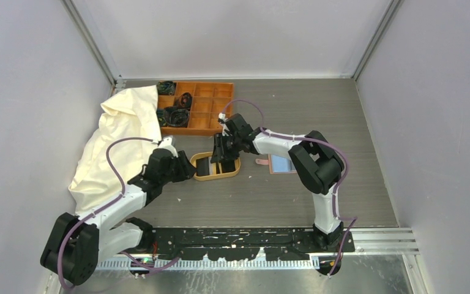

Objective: Put the credit cards into the card holder
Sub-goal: Pick up the credit card from the storage box.

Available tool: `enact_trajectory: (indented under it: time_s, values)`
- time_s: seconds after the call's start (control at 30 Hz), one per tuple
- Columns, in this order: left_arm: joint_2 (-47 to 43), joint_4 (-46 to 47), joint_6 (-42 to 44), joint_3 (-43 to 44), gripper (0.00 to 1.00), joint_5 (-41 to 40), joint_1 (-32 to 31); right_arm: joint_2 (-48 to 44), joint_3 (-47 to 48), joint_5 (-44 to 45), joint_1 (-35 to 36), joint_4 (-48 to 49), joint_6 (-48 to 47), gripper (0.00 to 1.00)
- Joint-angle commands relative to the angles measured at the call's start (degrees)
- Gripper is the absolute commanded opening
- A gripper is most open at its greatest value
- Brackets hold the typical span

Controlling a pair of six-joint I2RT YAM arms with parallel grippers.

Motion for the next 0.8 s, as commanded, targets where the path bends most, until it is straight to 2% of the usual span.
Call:
enact_trajectory:
  time_s: [0.0, 0.13, 0.4, 0.6, 0.77]
  values:
    - [0.78, 5.02, -1.05, -0.6, 0.46, 1.28, 0.32, 0.64, 1.41, 1.77, 0.41, 2.46, 2.11, 0.45]
    - [1.77, 5.66, -1.08, -0.52, 0.44, 1.91, 0.28, 1.44, 1.69, 0.42, 0.4, 3.08, 3.26, 0.45]
    - [2.76, 6.29, -0.99, -0.52, 0.31, 3.52, 0.31, 2.94, 2.32, -3.98, 0.38, 4.84, 6.18, 0.33]
    - [3.34, 6.67, -0.88, -0.46, 0.29, 4.41, 0.35, 1.29, 0.92, -8.06, -0.69, 8.57, 9.45, 0.24]
    - [3.8, 7.0, -0.87, -0.29, 0.28, 5.23, 0.34, 0.51, -0.41, -11.56, -1.53, 13.88, 12.27, 0.21]
